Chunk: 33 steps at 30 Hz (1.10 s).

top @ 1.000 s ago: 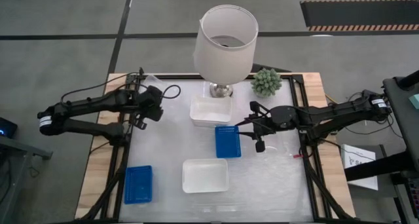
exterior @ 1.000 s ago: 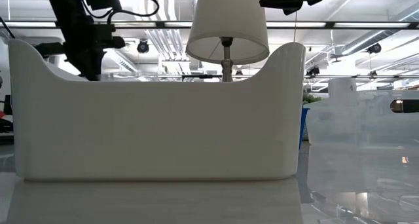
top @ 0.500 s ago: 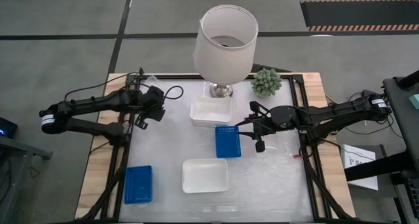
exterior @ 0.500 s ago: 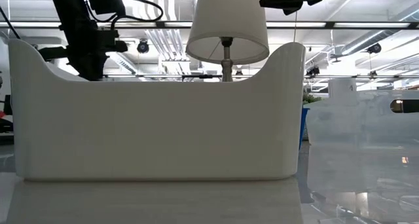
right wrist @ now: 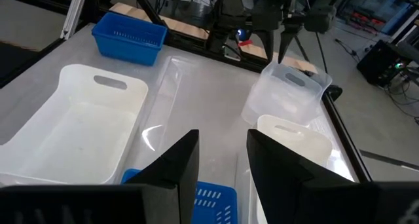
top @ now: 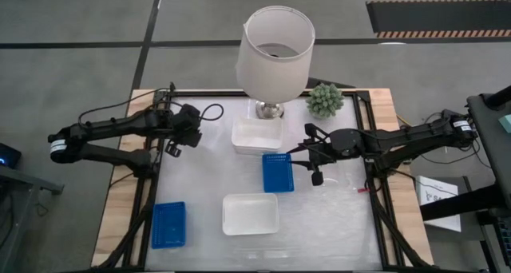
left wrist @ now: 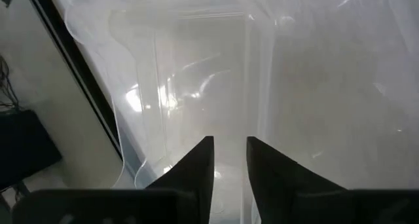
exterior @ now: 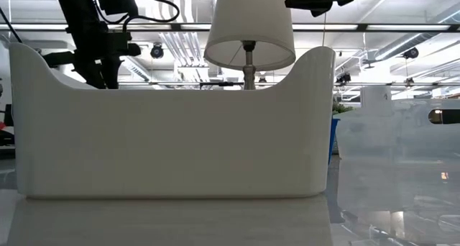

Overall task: Stack baskets by color
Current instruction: Stack the bottom left transparent bin into the top left transparent bin

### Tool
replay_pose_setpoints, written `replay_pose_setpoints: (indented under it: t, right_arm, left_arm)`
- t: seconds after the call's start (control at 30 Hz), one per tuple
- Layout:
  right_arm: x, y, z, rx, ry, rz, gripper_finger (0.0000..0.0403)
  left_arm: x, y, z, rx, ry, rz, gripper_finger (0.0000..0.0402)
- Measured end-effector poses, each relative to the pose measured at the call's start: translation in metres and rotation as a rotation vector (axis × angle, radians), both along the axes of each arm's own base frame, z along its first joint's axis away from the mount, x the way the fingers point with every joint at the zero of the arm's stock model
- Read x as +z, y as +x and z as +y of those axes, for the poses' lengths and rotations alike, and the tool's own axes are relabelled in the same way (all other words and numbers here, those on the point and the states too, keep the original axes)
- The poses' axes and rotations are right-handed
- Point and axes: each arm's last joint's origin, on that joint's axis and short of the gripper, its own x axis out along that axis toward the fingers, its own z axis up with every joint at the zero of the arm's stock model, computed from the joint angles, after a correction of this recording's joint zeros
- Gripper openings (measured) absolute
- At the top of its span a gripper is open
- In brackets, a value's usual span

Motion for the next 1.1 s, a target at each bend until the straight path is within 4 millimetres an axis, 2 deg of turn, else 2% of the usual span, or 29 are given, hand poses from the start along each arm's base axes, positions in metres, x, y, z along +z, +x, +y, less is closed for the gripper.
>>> replay_pose_setpoints:
  t: [0.33,0.63,0.8,0.97,1.1]
  right_arm:
    - [0.000,0.000,0.000,-0.002,0.005,0.000,0.0120]
    - [-0.001,0.000,0.000,-0.007,0.018,0.005,0.0120]
    - [-0.003,0.000,0.000,-0.007,0.018,0.008,0.0120]
    - [-0.003,0.000,0.000,-0.012,0.031,0.009,0.0120]
    - [-0.003,0.000,0.000,-0.019,0.049,0.010,0.0120]
  left_arm:
    - [0.001,0.000,-0.001,0.007,-0.002,-0.009,0.0073]
    - [0.009,0.003,-0.001,0.140,-0.026,-0.164,0.0073]
    - [-0.003,0.006,0.000,0.206,-0.042,-0.238,0.0072]
    - [-0.024,0.003,-0.001,0.216,-0.040,-0.201,0.0072]
    - [-0.027,0.002,-0.001,0.222,-0.033,-0.193,0.0072]
